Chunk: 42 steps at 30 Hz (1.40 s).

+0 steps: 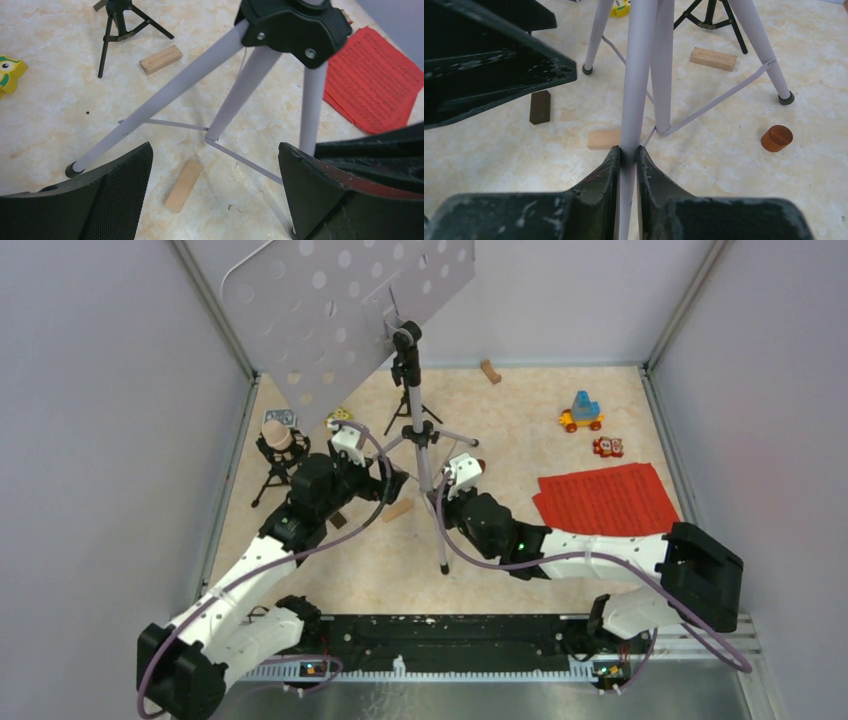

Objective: Pack up the instrument practice props

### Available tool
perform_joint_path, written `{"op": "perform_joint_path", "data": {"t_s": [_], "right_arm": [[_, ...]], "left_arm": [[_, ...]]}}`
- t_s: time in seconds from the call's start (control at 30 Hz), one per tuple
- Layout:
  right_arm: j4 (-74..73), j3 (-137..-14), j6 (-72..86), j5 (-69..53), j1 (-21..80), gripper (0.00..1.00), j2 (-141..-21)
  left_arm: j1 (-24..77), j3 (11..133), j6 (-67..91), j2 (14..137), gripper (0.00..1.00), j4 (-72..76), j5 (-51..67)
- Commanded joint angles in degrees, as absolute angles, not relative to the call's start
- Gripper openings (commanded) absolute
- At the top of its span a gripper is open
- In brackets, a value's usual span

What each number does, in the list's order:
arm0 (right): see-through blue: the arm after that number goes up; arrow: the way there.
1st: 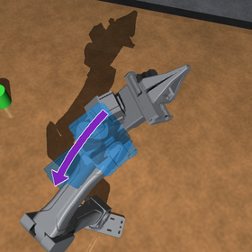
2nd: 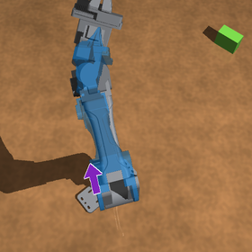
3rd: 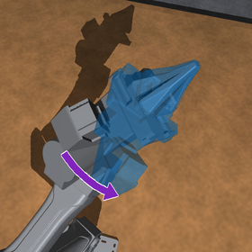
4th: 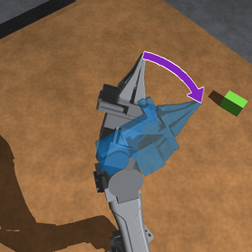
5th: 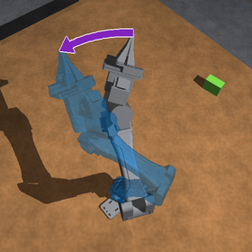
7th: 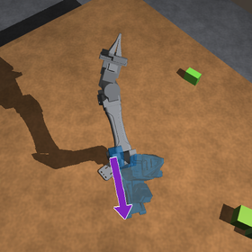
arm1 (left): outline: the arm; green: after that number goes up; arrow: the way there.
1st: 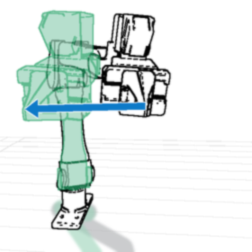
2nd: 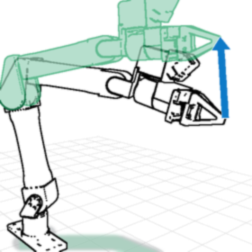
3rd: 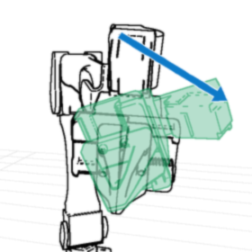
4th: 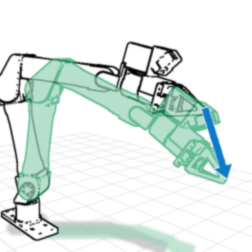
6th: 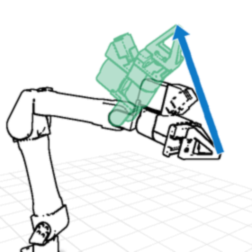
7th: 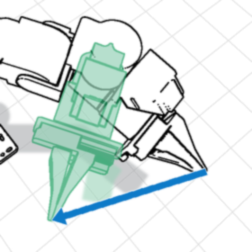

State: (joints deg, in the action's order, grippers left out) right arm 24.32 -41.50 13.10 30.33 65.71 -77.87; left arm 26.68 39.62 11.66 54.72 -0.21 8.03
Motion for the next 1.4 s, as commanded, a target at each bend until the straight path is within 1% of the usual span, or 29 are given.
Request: {"op": "perform_joint_path", "data": {"t_s": [0.0,0.17,0.27,0.43,0.6,0.73,0.83,1.0,1.07,1.13,1.37], "right_arm": [[22.43,-40.79,14.24,23.76,65.57,0.16,-74.81],[20.00,-39.42,14.28,23.99,65.32,0.33,-68.93],[17.60,-38.67,14.33,23.68,65.14,0.38,-65.24],[13.88,-37.37,15.67,23.47,64.36,0.42,-59.13],[8.91,-36.16,21.47,23.52,61.31,0.43,-54.41],[6.81,-34.18,24.31,21.93,58.41,0.43,-51.23],[5.63,-33.50,25.77,21.09,56.83,0.43,-49.99],[4.22,-34.19,26.94,17.71,54.45,0.43,-50.79],[3.48,-34.73,27.35,16.93,53.94,0.43,-51.41],[2.95,-35.33,27.78,16.35,53.50,0.43,-51.91],[2.29,-35.97,29.31,15.47,52.69,0.43,-52.04]], "left_arm": [[26.89,35.51,13.61,48.20,0.99,6.24,11.43],[26.88,30.29,14.46,42.77,0.99,21.54,10.40],[26.89,30.34,14.25,44.26,0.99,28.99,9.54],[26.83,34.42,14.25,52.01,0.99,36.31,13.36],[26.87,37.23,14.42,59.79,0.99,44.26,14.89],[26.85,40.30,13.58,63.62,0.99,46.35,17.25],[26.88,41.24,13.00,65.37,0.97,47.44,16.58],[26.89,43.24,12.41,69.07,0.92,48.71,17.55],[26.86,44.02,11.88,70.53,0.89,48.86,18.47],[26.89,44.61,11.32,71.77,0.83,49.44,19.35],[26.83,46.37,9.90,73.66,0.56,48.53,22.29]]}}
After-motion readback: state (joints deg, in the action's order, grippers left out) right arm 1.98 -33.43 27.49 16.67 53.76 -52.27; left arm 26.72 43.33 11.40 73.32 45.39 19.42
